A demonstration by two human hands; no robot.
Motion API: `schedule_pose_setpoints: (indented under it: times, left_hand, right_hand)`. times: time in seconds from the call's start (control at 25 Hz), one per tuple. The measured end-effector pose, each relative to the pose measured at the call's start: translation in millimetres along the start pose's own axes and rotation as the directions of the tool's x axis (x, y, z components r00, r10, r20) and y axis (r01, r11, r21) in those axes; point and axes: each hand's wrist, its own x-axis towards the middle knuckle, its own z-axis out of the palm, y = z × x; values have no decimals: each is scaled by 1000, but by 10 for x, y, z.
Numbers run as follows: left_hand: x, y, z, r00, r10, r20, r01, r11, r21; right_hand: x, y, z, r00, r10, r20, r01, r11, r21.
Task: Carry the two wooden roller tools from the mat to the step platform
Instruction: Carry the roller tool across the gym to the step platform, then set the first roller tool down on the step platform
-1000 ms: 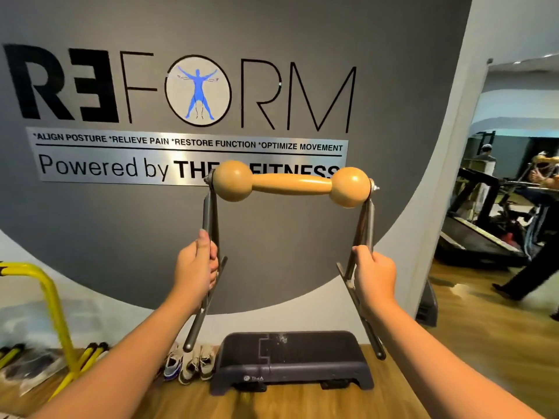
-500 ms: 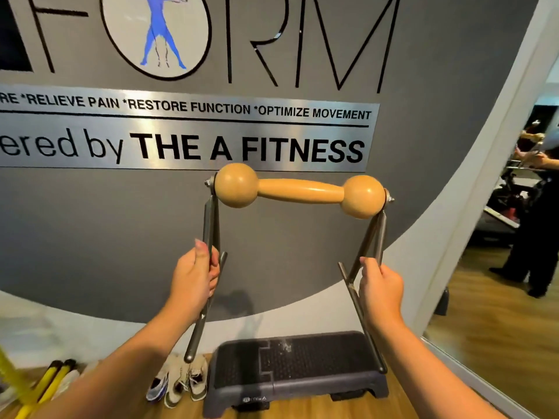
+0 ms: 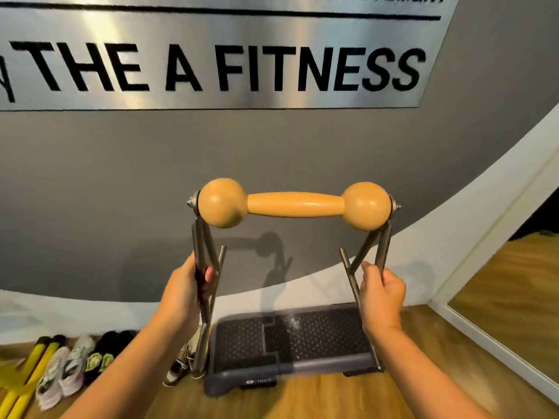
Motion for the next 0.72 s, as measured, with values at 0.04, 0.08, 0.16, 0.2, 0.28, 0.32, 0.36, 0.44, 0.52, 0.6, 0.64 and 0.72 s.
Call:
schedule_pose_setpoints:
  times: [0.04, 0.08, 0.16, 0.2, 0.28, 0.32, 0.36, 0.44, 0.52, 0.6, 0.64, 0.72]
  left_hand:
    - [212, -164, 5, 999, -50, -12, 50, 999, -2]
    - [433, -325, 24, 996, -89, -22, 89, 996, 1]
    - [847, -678, 62, 991, -116, -59, 115, 993, -18]
    - [1008, -825, 63, 991, -112, -79, 109, 993, -38]
    - [1236, -1075, 53, 982, -113, -148, 100, 990, -95]
    - [1411, -1301, 22, 973, -118, -201, 98, 989, -107]
    - [1546, -1527, 5, 962, -132, -241, 107, 988, -116]
    - [1828, -1969, -62, 940, -175, -292, 129, 977, -170]
    - [2021, -2400, -144, 932, -215, -292, 160, 966, -201]
    - [2190, -2766, -191, 924, -251, -287, 190, 956, -224]
    - [2275, -2925, -218, 919, -267, -290, 201, 950, -240]
    - [2423, -3314, -283, 906, -293, -305, 219, 942, -256]
  right_hand:
    - [164, 210, 123, 999, 30, 16, -30, 1000, -7]
    - [331, 401, 251, 998, 51, 26, -51, 999, -13]
    - [666, 831, 525, 995, 80, 55, -80, 997, 6]
    - [786, 1034, 638, 994, 89, 67, -90, 996, 11]
    - [927, 1310, 821, 989, 109, 96, -110, 994, 12]
    - [1002, 1571, 967, 987, 118, 111, -121, 992, 18]
    - [1046, 1808, 1068, 986, 127, 109, -129, 991, 16]
    - [1145, 2251, 1262, 985, 153, 84, -153, 988, -7]
    - [1181, 2679, 1406, 980, 187, 72, -183, 981, -56]
    - [1195, 3033, 1518, 978, 201, 58, -195, 976, -94]
    - [1211, 3188, 1562, 977, 207, 56, -201, 975, -100]
    - [1232, 3571, 1656, 976, 211, 55, -205, 974, -101]
